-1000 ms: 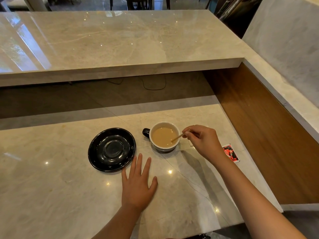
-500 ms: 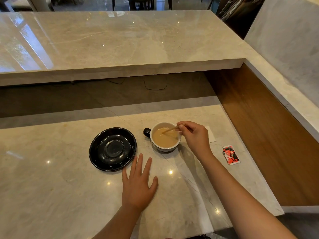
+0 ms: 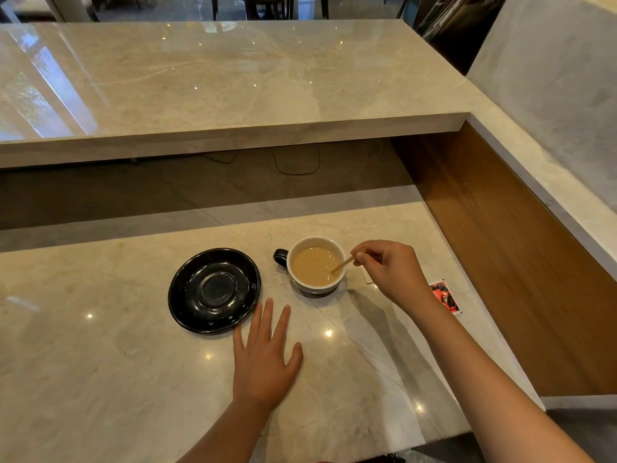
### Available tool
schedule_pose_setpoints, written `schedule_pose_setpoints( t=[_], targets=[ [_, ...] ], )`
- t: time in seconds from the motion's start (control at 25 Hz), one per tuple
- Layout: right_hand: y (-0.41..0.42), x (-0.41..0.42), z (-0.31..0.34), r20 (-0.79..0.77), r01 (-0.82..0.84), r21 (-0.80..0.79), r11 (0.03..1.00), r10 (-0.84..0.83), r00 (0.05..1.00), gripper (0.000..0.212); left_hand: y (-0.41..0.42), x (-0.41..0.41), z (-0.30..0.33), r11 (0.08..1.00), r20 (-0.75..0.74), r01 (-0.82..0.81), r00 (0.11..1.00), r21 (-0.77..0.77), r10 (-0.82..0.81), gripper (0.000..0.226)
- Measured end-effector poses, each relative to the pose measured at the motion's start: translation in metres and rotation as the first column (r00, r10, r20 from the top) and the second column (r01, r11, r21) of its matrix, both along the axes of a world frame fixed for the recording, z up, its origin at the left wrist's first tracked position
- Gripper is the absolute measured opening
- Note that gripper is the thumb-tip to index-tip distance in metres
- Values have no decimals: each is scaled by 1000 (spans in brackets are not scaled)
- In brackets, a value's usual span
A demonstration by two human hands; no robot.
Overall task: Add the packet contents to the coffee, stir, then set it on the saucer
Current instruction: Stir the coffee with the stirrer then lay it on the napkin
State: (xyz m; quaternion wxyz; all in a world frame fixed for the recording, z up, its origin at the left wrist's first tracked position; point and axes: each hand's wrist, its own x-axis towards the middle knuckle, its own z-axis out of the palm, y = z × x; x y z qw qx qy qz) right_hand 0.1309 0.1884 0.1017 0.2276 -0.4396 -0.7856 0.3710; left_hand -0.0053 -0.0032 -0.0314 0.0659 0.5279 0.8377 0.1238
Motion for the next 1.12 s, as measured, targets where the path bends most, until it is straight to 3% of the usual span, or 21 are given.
schedule_pose_setpoints(
  t=[0.16,0.32,0.6,0.76,1.12],
  targets=[
    [-19,-3,-2,-85,-51,-104,993,42,995,14,1,0,1,1000,2,-1,1000,-2,1,65],
    [-30,-16,-19,-188,-48,-65,997,35,982,17,0,0,1,1000,0,-2,1000,2,2,64],
    [-24,-12,-31,-129,9,223,975,20,992,18,0,0,2,1000,1,-1,1000,8,1,64],
    [-15,1,-26,-33,-20,299,954,31,999,15,0,1,2,1000,10,-5,1000,14,4,64],
    [-18,-1,-19,-152,150,-168,974,-175,973,17,0,1,1,1000,10,1,1000,5,-1,64]
  ],
)
